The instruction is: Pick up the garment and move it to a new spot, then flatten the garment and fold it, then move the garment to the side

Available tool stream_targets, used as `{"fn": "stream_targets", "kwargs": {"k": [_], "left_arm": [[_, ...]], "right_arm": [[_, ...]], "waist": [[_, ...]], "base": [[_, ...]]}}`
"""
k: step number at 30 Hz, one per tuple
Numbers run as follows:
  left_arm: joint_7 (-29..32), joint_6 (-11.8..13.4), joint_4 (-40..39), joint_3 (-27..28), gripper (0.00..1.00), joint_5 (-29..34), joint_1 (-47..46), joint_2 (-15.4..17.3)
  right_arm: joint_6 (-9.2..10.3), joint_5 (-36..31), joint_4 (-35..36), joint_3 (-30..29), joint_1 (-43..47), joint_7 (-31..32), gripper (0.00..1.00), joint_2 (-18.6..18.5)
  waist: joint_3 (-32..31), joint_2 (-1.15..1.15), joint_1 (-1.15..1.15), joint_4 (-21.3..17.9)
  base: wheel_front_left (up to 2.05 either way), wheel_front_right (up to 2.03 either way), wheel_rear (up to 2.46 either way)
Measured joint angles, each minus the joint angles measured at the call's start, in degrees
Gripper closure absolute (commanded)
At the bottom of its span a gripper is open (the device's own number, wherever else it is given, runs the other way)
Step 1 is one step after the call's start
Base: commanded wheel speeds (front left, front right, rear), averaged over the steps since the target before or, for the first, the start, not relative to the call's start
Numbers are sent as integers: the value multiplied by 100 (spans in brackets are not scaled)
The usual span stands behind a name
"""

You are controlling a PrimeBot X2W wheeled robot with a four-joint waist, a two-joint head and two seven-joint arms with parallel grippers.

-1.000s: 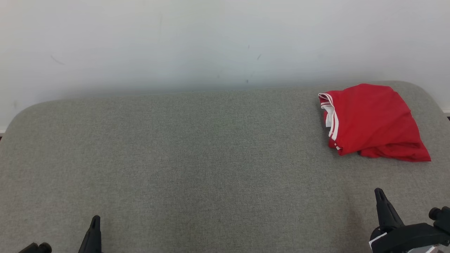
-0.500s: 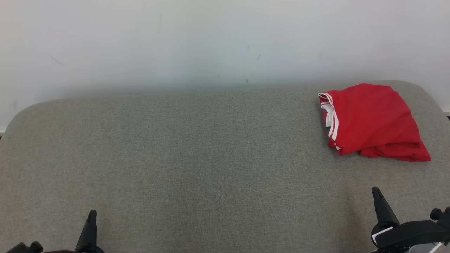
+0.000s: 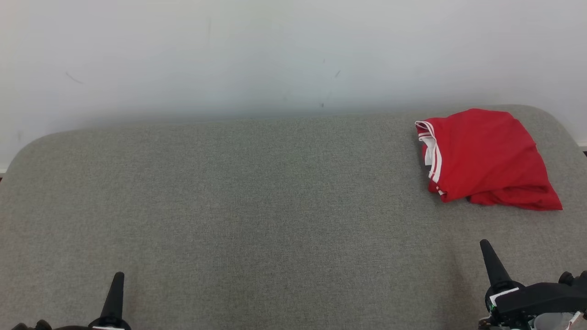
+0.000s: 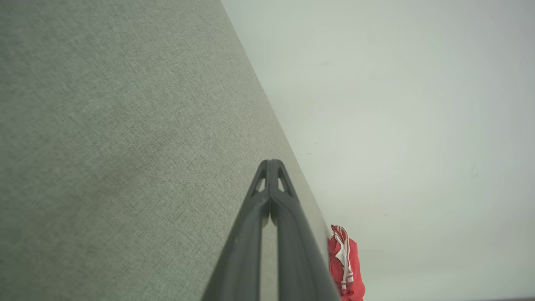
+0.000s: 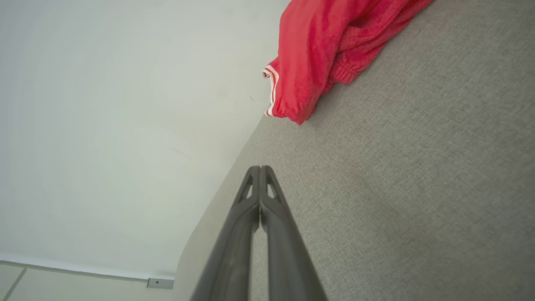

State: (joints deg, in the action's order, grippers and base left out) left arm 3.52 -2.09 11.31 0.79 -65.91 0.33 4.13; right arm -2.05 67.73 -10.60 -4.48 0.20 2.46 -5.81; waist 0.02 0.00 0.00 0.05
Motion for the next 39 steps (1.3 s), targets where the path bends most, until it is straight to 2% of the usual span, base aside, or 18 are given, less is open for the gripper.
{"fn": "stream_targets", "kwargs": {"k": [30, 39], "left_arm": [[272, -456, 503, 420, 100, -2475, -467, -182], [283, -497, 554, 431, 100, -2542, -468, -190]], "right_arm": [[-452, 2295, -603, -300, -464, 393, 100, 307], [-452, 2403, -622, -308, -465, 411, 100, 318]], "waist": [[9, 0, 0, -5], [9, 0, 0, -5]], "base": [[0, 0, 0], [0, 0, 0]]}}
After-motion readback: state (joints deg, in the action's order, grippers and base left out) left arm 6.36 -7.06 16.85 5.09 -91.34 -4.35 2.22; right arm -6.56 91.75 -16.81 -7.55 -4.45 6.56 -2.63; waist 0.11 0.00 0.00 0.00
